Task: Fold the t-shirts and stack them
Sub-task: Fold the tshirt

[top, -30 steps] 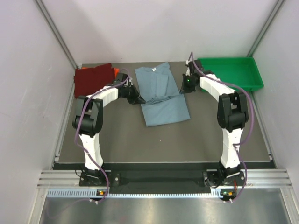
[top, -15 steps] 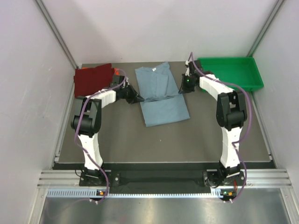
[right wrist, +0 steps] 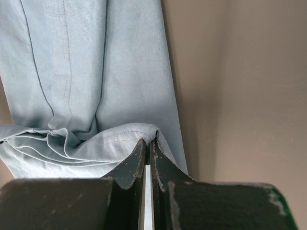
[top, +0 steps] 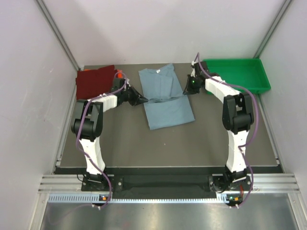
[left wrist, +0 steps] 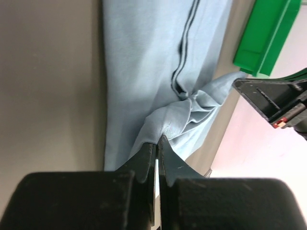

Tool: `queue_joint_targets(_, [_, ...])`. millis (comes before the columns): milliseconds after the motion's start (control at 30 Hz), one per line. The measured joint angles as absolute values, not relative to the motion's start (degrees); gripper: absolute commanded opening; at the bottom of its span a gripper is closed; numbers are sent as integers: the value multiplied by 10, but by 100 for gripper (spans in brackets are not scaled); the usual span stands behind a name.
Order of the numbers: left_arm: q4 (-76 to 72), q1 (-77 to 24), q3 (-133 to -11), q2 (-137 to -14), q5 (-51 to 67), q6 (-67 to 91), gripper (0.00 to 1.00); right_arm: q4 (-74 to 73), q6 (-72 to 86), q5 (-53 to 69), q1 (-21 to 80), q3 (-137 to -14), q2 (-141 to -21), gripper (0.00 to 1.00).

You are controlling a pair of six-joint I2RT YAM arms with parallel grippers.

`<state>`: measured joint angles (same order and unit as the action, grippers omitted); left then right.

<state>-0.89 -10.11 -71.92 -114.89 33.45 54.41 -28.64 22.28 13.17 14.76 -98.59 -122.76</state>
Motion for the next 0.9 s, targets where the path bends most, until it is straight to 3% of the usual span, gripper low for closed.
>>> queue_joint_targets(233, [-31,-101,-719,-1151,336,554,1,-282,223,132,145,-986,-1228,1])
queue_joint_targets(267, [-31,-101,-720,-1153,336,554,2,-282,223,132,144,-986,-1228,5])
queue_joint_targets(300, [-30,-101,-721,-1155,336,554,5,-282,224,132,142,-986,-1228,9])
queue_joint_targets(333, [-29,-100,-724,-1159,335,553,19,-282,225,133,140,-986,-1228,18])
queue_joint_targets(467, [9,-98,-744,-1167,317,539,41,-275,226,134,130,-987,-1228,27])
queue_joint_targets(533, [36,-96,-760,-1166,296,526,41,-274,225,133,125,-987,-1228,38])
queue_joint_targets(567, [49,-96,-768,-1164,284,519,41,-274,224,133,123,-987,-1228,39])
queue_joint_targets(700, [84,-98,-776,-1131,245,484,37,-271,221,132,122,-977,-1211,30])
queue_joint_targets(767, [94,-105,-777,-1109,236,467,34,-269,220,133,125,-954,-1186,16])
queue_joint_targets(800, [96,-110,-777,-1102,234,460,24,-269,219,134,127,-945,-1174,5])
queue_joint_targets(900, [98,-149,-777,-1086,231,435,18,-257,220,136,135,-928,-1148,4])
